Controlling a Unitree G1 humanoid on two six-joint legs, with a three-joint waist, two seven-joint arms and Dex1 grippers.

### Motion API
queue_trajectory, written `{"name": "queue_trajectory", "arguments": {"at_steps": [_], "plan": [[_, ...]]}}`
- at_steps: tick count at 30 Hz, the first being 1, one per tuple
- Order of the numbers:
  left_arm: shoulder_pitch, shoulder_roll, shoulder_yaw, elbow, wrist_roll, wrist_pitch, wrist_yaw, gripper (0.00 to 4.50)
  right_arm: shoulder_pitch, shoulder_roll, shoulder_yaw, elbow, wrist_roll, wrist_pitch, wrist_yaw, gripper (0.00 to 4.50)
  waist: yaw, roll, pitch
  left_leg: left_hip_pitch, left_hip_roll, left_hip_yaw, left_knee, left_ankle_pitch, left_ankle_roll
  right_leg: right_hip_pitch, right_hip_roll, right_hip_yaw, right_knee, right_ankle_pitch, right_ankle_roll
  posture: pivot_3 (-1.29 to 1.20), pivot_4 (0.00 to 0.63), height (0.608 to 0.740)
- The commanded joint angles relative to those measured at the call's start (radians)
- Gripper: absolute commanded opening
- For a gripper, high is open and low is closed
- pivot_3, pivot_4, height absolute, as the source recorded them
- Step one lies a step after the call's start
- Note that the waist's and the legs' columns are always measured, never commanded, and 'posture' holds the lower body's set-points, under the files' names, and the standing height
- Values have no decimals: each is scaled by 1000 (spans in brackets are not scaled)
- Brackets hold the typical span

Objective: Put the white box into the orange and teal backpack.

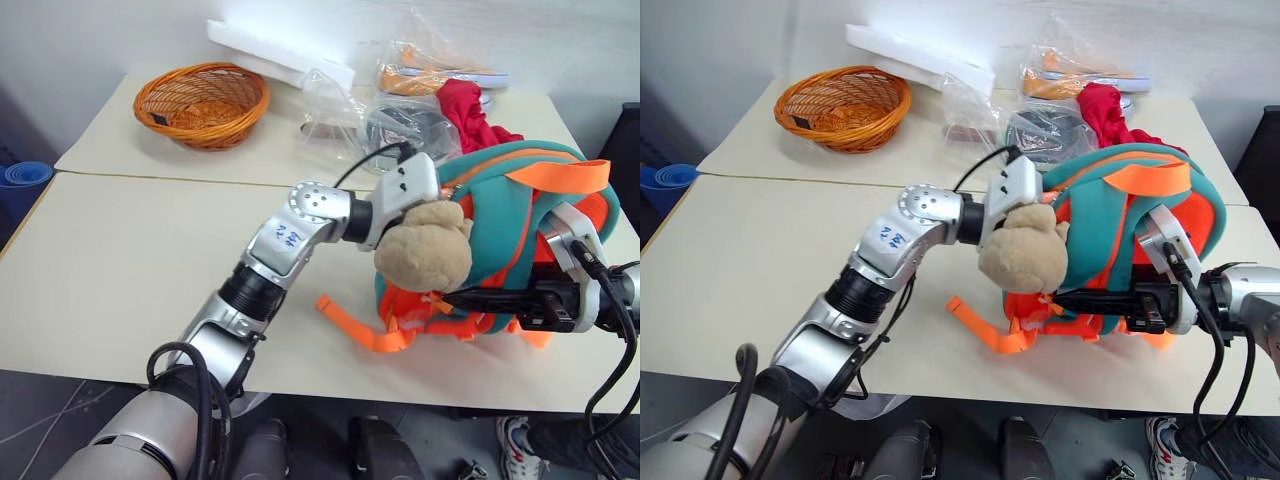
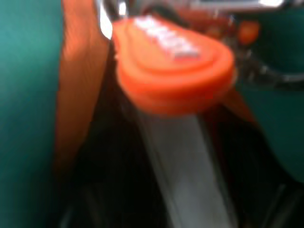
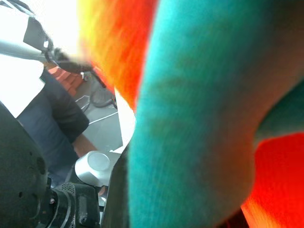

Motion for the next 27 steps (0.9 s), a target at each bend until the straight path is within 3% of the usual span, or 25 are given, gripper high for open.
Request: {"name": "queue_trajectory", "arguments": {"at_steps": [1,5,8,14,21,27], "plan": [[43,102,185,-180,-142,125,-18,4044,17,5,-51,-31,37,6,-20,43,-11,0,0,1,1,0,-1,0,0,0,0,0,1,0,0,0,150,740],[113,284,349,-270,-328,260,-143,4044,48,7,-70,-48,49,5,-30,43,-13,1,0,3,2,-1,-1,2,-3,0,1,-1,5,0,-1,0,150,740],[90,334,417,-287,-394,318,-114,4044,60,10,-75,-56,56,7,-39,43,-8,1,0,5,1,-1,0,2,-3,3,0,-1,6,0,-2,0,150,740],[38,234,338,-325,-373,289,-10,4044,42,30,-50,-58,74,16,-69,43,9,0,0,8,-1,-3,0,3,2,13,-3,-4,-8,8,-1,0,150,740],[4,243,120,-180,-141,135,-12,4044,7,49,-53,-48,118,35,-109,43,-5,1,0,11,0,-2,-4,3,2,17,0,-3,-12,9,-1,0,150,740],[-32,218,152,-74,-114,16,-29,4044,21,58,-66,-59,143,41,-125,43,-10,1,1,11,1,-2,-4,3,2,16,-1,-3,-13,9,-1,0,150,740]]}}
